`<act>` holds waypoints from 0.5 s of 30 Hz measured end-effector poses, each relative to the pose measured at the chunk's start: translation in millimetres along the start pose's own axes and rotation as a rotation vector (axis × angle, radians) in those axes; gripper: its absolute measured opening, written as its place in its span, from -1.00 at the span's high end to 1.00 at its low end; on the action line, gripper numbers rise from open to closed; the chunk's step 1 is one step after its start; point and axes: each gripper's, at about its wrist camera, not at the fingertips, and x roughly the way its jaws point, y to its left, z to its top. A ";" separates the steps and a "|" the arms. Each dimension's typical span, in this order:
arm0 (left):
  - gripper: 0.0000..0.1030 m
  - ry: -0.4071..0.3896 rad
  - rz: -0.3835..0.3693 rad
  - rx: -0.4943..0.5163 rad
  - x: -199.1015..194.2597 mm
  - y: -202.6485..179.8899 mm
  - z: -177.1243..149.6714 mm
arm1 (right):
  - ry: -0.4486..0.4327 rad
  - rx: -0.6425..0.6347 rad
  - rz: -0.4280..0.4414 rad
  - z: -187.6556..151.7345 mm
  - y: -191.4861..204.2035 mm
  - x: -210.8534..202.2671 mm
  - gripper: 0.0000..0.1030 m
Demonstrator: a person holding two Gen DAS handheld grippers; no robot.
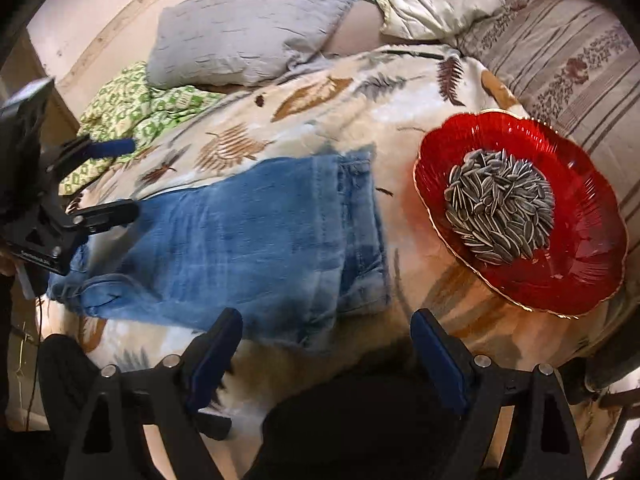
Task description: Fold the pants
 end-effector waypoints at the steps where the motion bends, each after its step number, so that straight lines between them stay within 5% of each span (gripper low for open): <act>1: -0.95 0.004 -0.020 0.038 10.4 -4.3 7.0 | 0.012 0.002 -0.007 1.9 -1.9 6.6 -0.71; 6: -0.95 0.033 -0.104 0.192 51.8 -19.6 35.6 | 0.055 0.031 0.011 9.5 -9.0 29.6 -0.71; 15: -0.95 0.159 -0.245 0.250 118.5 -25.6 65.6 | 0.168 0.092 0.093 16.9 -20.9 54.5 -0.71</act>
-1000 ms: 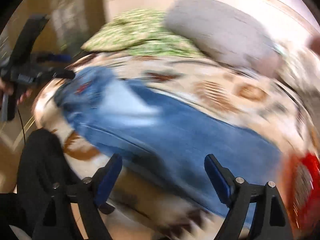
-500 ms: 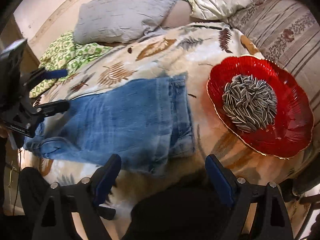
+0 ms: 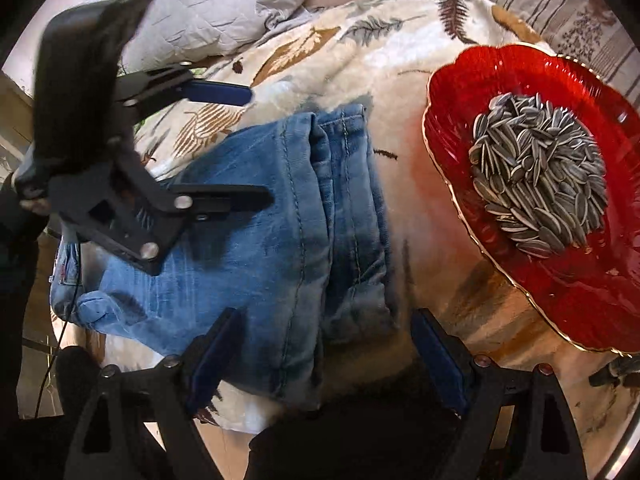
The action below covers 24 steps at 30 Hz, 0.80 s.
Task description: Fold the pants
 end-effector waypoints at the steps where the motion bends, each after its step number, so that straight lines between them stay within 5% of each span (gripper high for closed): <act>1: -0.95 0.013 0.002 0.016 4.0 -1.5 1.0 | 0.008 -0.012 -0.003 0.7 1.7 1.6 -0.70; 4: -0.88 0.038 0.015 0.045 7.6 -7.1 1.9 | 0.011 -0.046 -0.019 1.9 7.4 4.0 -0.53; 5: -0.49 0.038 0.018 0.049 6.2 -8.5 2.0 | 0.003 -0.059 -0.043 1.1 10.1 3.9 -0.39; 6: 0.39 0.039 -0.002 0.046 3.5 -9.1 1.9 | -0.001 -0.068 -0.054 0.9 12.3 3.9 -0.20; 7: 0.74 0.056 -0.019 0.022 2.4 -7.5 1.6 | -0.014 -0.089 -0.064 -0.5 15.8 3.0 -0.02; 8: 0.78 0.061 -0.009 -0.003 0.3 -4.8 1.1 | -0.023 -0.099 -0.063 -1.3 17.7 2.7 0.18; 12: 0.86 0.027 -0.007 -0.011 -14.0 -8.8 -0.2 | -0.049 -0.122 -0.049 -3.1 22.1 -1.7 0.46; 17: 0.91 -0.042 0.018 -0.073 -36.1 -1.4 5.3 | -0.151 -0.151 -0.046 -4.9 32.8 -24.4 0.50; 24: 0.91 -0.098 0.034 -0.194 -36.3 39.2 34.3 | -0.237 -0.183 -0.167 27.6 35.1 -49.9 0.50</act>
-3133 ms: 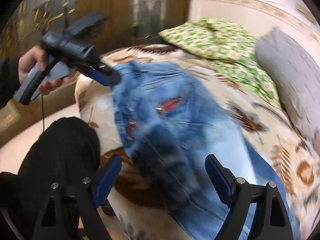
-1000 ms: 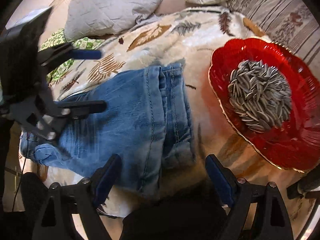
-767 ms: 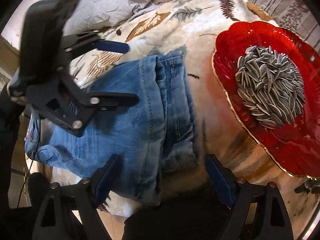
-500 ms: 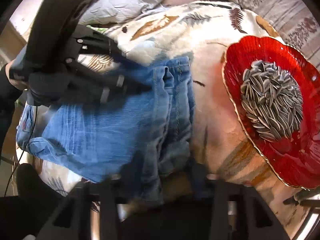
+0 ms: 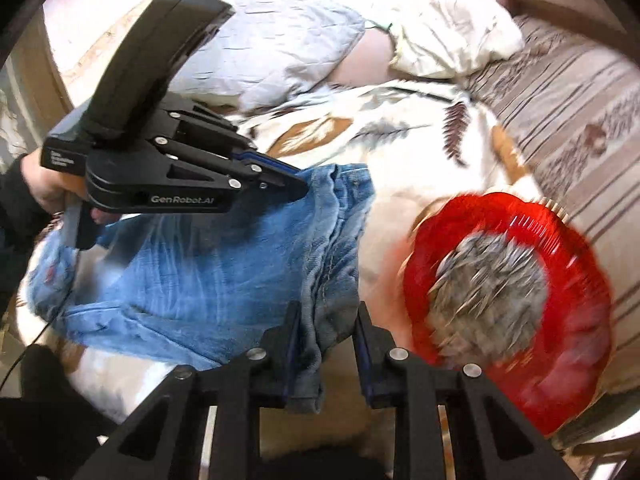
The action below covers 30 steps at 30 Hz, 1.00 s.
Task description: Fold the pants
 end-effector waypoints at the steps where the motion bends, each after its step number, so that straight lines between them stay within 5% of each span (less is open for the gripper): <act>1: 0.91 0.021 -0.003 -0.008 7.3 2.7 1.2 | 0.004 0.008 -0.004 3.4 -3.9 1.3 0.50; 5: 0.80 0.049 0.018 0.002 18.3 1.3 -5.3 | 0.043 0.025 0.004 7.3 -5.0 15.3 0.43; 7: 0.19 0.046 0.060 0.000 10.8 0.9 -8.2 | 0.040 0.052 -0.003 9.1 -13.1 14.3 0.22; 8: -0.48 0.046 0.094 0.003 7.1 0.6 -9.1 | 0.033 0.064 -0.014 9.4 -19.2 12.2 -0.07; 9: -0.71 0.030 0.138 0.009 -1.0 0.6 -11.6 | 0.021 0.075 -0.018 10.4 -21.1 8.6 -0.26; 13: -0.71 0.018 0.171 0.028 -31.7 0.6 -22.5 | -0.039 0.095 -0.006 4.5 -25.4 -20.4 -0.30; 20: -0.71 0.085 0.272 0.090 -94.5 -4.3 -72.6 | -0.021 0.067 0.033 -8.9 -3.3 -28.8 -0.30; 26: -0.71 0.184 0.393 0.051 -167.6 2.2 -145.8 | -0.019 -0.010 0.124 -2.2 41.3 -16.8 -0.30; 30: -0.72 0.229 0.471 -0.069 -228.0 12.5 -209.6 | -0.020 -0.094 0.213 3.8 89.9 -10.8 -0.30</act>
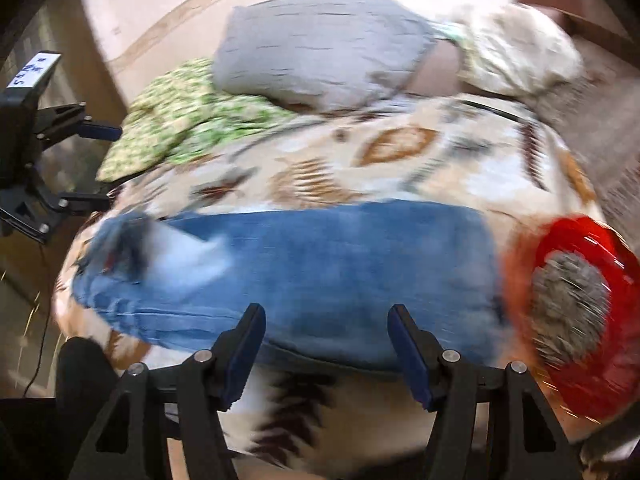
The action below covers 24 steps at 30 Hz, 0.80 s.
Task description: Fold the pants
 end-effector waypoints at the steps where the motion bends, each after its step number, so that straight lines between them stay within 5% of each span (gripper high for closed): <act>1: -0.72 0.014 0.012 -0.033 -4.9 6.3 -17.6 | 0.005 -0.023 0.020 1.6 11.4 4.3 -0.30; 5: -0.74 0.071 0.028 -0.189 -4.8 19.0 -87.8 | 0.044 -0.143 0.110 5.0 65.0 27.5 -0.30; 12: -0.74 0.136 -0.050 -0.464 46.0 6.1 -194.3 | 0.165 -0.453 0.220 -10.9 159.1 74.1 -0.31; 21: -0.71 0.165 -0.081 -0.496 93.5 -10.0 -218.0 | 0.191 -0.620 0.178 -27.7 211.9 121.4 -0.31; 22: -0.65 0.173 -0.075 -0.481 96.5 -12.0 -216.7 | 0.186 -0.622 0.165 -30.3 213.5 123.8 -0.30; 23: -0.34 0.174 -0.075 -0.470 98.4 -13.4 -215.3 | 0.183 -0.611 0.161 -30.8 213.6 125.1 -0.28; 24: -0.21 0.167 -0.102 -0.474 98.8 -13.9 -214.9 | 0.181 -0.598 0.163 -30.0 213.3 125.8 0.00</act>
